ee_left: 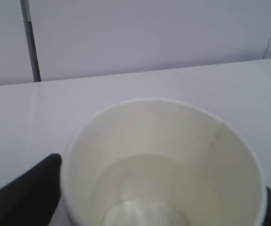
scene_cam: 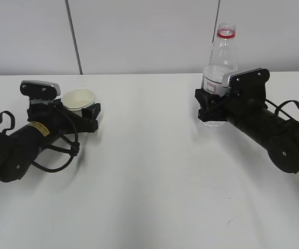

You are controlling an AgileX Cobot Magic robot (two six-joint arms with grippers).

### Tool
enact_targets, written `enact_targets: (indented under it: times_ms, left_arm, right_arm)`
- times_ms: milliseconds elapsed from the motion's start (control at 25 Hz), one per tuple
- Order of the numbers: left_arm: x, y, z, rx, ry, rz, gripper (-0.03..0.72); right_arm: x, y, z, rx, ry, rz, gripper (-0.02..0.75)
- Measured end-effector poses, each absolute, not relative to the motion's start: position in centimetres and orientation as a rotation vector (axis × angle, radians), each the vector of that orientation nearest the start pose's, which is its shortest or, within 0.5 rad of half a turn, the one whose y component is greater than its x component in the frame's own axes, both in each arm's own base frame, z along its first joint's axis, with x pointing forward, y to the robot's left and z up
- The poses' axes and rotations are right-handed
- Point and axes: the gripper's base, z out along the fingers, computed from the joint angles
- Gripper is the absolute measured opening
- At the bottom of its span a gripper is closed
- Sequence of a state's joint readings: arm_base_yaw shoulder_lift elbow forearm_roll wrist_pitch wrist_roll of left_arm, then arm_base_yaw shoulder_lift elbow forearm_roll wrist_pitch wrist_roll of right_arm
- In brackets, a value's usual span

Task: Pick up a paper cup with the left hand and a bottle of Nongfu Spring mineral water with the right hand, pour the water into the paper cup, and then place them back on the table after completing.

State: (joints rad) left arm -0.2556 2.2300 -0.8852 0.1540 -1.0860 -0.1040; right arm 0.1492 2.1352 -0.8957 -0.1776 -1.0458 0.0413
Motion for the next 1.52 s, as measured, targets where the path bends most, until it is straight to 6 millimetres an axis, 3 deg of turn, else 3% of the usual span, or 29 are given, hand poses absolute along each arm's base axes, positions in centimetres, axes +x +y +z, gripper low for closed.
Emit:
enact_targets:
  times_ms: [400, 1080, 1320, 1520]
  left_arm:
    - [35.8, -10.7, 8.2, 0.306, 1.733, -0.338, 0.588]
    - [31.3, -9.6, 10.5, 0.304, 1.761, -0.338, 0.588]
    - [30.9, -9.4, 10.7, 0.304, 1.762, -0.338, 0.587]
    - [30.9, -9.5, 10.7, 0.307, 1.761, -0.34, 0.587]
  right_arm:
    - [38.9, 7.2, 11.1, -0.281, 1.663, 0.205, 0.458]
    - [38.8, 7.2, 10.9, -0.282, 1.675, 0.204, 0.458]
    - [38.8, 7.2, 10.9, -0.28, 1.675, 0.205, 0.458]
    - [38.8, 7.2, 9.5, -0.265, 1.681, 0.222, 0.458]
